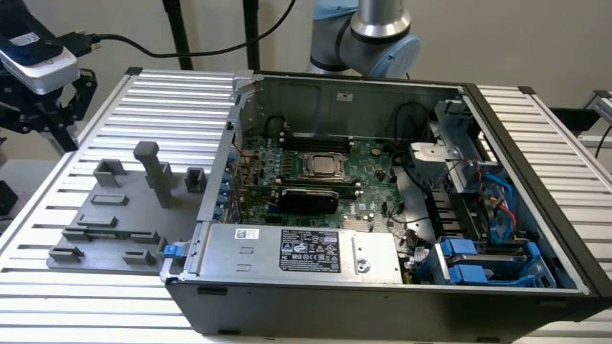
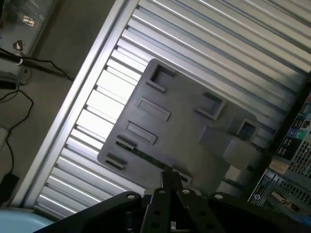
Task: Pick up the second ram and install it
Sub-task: 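Pick up the second ram and move it above second insertion slot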
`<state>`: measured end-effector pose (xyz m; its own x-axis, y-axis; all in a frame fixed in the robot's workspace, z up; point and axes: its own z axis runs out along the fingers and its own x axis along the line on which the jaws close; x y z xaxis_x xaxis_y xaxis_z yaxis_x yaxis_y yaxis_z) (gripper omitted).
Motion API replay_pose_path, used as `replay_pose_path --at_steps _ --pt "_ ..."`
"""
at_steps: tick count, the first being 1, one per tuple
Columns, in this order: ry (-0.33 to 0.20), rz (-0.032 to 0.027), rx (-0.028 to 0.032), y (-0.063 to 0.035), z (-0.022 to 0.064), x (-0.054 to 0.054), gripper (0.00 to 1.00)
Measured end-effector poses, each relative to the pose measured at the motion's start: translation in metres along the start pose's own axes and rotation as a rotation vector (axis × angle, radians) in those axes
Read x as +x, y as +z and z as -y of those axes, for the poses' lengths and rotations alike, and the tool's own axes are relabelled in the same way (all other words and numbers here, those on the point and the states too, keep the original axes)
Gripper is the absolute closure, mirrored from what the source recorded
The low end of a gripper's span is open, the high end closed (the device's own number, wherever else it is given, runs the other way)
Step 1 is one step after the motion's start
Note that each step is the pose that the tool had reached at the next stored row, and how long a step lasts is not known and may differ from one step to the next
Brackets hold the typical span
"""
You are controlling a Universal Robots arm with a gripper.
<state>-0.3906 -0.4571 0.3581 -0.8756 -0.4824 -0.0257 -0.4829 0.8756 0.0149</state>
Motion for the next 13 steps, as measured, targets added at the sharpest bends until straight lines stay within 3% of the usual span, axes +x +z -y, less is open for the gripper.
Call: replay_pose_path --at_steps 13 --pt "-0.236 -0.0041 -0.0053 0.0015 0.0 0.0001 0.89"
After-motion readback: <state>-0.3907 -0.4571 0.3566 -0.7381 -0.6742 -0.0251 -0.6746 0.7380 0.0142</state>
